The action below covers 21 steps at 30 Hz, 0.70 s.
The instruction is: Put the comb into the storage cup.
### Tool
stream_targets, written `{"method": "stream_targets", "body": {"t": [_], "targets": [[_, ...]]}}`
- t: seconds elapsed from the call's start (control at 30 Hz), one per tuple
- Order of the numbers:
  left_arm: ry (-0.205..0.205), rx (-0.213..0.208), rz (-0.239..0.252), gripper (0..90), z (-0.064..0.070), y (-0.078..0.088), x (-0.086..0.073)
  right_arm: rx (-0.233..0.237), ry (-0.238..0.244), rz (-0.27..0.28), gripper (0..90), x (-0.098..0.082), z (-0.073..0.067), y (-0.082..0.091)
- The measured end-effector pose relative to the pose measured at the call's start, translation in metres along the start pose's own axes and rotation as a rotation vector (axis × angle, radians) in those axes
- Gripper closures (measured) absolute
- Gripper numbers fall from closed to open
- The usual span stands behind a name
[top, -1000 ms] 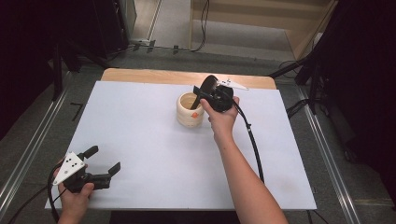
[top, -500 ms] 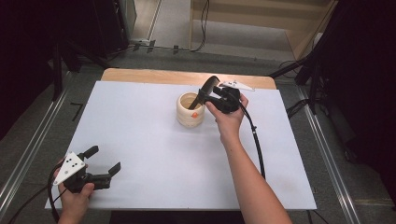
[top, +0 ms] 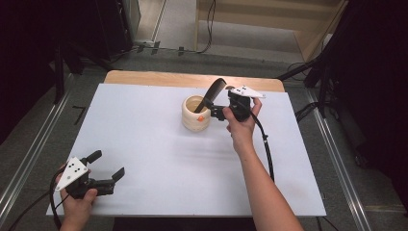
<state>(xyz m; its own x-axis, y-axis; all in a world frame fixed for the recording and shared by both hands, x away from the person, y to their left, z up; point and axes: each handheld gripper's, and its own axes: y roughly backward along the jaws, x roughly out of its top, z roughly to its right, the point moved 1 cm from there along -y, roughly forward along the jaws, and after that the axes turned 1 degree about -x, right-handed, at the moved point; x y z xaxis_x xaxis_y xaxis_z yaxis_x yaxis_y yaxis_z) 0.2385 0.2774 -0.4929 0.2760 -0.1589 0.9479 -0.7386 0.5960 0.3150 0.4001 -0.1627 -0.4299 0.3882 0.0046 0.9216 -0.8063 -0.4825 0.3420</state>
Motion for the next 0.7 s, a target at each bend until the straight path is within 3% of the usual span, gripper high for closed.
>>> {"method": "stream_targets", "body": {"t": [0.17,0.37,0.7], "targets": [[0.001,0.000,0.001,0.0,0.000,0.000,0.000,-0.058,0.020,0.024,0.0,0.001,-0.003,0.009],[0.002,-0.001,0.001,0.0,0.000,0.000,0.000,-0.042,0.014,0.029,0.0,0.000,-0.003,0.019],[0.002,0.000,-0.001,0.0,0.000,-0.001,0.000,-0.050,0.060,0.035,0.0,-0.007,-0.003,0.034]]}}
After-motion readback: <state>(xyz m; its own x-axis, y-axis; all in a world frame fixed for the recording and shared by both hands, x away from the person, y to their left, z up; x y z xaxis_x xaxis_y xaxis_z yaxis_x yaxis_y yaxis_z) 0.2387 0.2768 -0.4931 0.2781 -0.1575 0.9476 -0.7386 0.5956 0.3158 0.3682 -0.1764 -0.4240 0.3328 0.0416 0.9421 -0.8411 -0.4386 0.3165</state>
